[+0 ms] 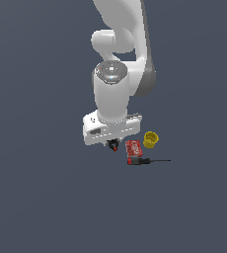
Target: Pick up a designated object from a clutter of objects.
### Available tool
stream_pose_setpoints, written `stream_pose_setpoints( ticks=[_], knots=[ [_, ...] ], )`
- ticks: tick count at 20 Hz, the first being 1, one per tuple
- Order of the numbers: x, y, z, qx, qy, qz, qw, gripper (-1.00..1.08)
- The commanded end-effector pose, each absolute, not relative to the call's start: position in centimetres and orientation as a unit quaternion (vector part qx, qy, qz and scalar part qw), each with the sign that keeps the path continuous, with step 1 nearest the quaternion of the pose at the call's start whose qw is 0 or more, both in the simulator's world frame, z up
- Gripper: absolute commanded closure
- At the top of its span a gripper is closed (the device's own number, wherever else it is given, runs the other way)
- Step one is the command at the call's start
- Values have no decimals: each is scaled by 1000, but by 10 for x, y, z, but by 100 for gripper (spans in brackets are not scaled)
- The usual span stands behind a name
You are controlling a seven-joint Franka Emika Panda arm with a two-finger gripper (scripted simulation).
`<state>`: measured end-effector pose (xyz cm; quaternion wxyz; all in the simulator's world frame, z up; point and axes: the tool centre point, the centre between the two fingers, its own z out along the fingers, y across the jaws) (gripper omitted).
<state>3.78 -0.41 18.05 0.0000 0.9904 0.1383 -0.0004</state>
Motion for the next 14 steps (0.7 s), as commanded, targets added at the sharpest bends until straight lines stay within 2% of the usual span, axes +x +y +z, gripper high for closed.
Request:
stream_pose_setpoints(
  ticks=[1, 14],
  knots=[
    [26, -21, 201, 990, 138, 0, -1, 108],
    [-40, -113, 318, 990, 138, 1, -2, 108]
  ],
)
